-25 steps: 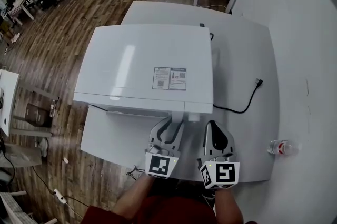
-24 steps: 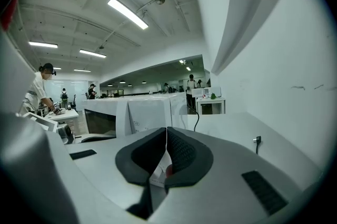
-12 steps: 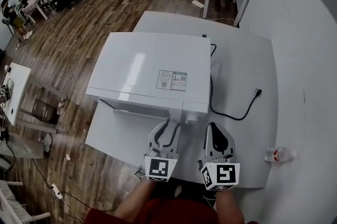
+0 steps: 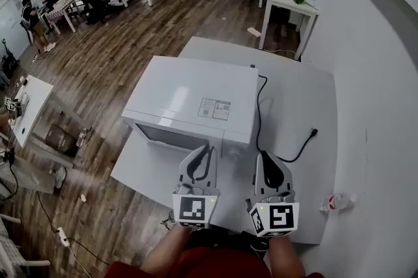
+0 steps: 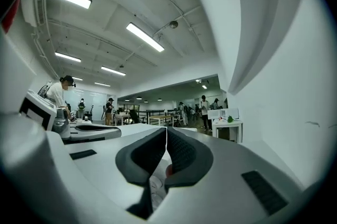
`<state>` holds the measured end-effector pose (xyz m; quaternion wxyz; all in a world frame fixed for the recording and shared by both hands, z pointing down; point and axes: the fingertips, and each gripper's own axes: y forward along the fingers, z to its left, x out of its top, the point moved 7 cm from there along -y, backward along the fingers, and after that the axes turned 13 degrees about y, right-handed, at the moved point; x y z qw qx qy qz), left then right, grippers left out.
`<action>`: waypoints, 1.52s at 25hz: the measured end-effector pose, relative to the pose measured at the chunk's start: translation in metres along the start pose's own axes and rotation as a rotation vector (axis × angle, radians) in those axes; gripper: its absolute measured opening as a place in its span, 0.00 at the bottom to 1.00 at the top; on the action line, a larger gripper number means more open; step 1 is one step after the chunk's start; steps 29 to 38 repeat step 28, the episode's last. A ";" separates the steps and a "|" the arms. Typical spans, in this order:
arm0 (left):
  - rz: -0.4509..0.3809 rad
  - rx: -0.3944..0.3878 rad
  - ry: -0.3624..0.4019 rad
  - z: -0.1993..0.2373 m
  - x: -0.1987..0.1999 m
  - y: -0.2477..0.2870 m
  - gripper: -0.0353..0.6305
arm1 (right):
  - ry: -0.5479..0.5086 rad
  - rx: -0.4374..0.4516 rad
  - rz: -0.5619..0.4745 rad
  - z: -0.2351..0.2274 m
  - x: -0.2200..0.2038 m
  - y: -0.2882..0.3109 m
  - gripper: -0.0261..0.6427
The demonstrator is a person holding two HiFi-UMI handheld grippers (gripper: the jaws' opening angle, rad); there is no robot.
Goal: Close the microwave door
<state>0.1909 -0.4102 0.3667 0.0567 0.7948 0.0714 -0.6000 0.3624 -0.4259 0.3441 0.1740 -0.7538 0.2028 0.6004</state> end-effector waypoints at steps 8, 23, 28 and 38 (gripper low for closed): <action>-0.046 0.006 0.013 -0.001 0.030 -0.001 0.09 | -0.030 0.000 -0.050 0.003 0.024 -0.006 0.08; -0.015 0.013 0.012 0.003 0.024 0.007 0.09 | -0.037 -0.023 -0.036 0.002 0.022 0.001 0.08; -0.005 0.016 0.008 0.013 0.021 0.003 0.09 | -0.042 -0.020 -0.037 0.012 0.024 0.004 0.08; -0.005 0.016 0.008 0.013 0.021 0.003 0.09 | -0.042 -0.020 -0.037 0.012 0.024 0.004 0.08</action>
